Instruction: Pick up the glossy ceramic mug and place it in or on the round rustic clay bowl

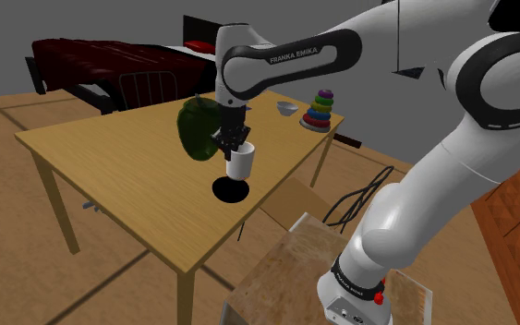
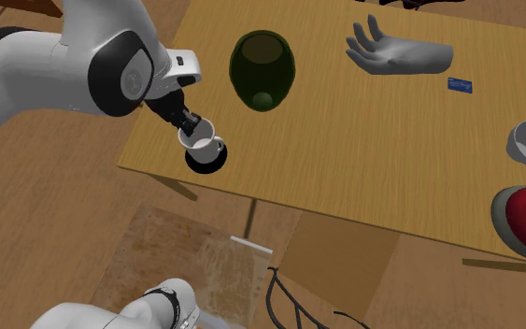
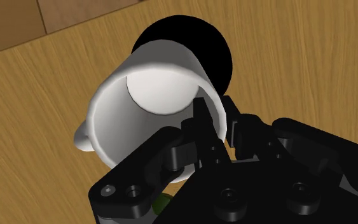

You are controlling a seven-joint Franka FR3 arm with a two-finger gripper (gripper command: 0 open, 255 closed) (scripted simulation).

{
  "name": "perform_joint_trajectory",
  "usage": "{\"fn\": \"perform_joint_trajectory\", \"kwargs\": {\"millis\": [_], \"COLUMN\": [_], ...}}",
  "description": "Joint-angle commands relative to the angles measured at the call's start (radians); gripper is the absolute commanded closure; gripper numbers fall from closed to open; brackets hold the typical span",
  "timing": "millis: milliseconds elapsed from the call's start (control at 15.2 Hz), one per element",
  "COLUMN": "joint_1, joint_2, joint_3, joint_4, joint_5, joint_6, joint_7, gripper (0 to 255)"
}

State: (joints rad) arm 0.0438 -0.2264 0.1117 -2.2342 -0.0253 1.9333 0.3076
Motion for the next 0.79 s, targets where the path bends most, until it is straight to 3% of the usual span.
{"fn": "perform_joint_trajectory", "kwargs": {"millis": [0, 396, 726], "joint_1": [-0.001, -0.001, -0.001], "joint_2": [0.010, 0.041, 0.041], "joint_3": [0.000, 0.002, 0.002], "joint_4": [-0.021, -0.077, -0.077], "joint_5": [-0.002, -0.006, -0.006], "joint_6": [0.032, 0.118, 0.118], "joint_7": [0.001, 0.007, 0.007], "gripper": [255, 255, 255]}}
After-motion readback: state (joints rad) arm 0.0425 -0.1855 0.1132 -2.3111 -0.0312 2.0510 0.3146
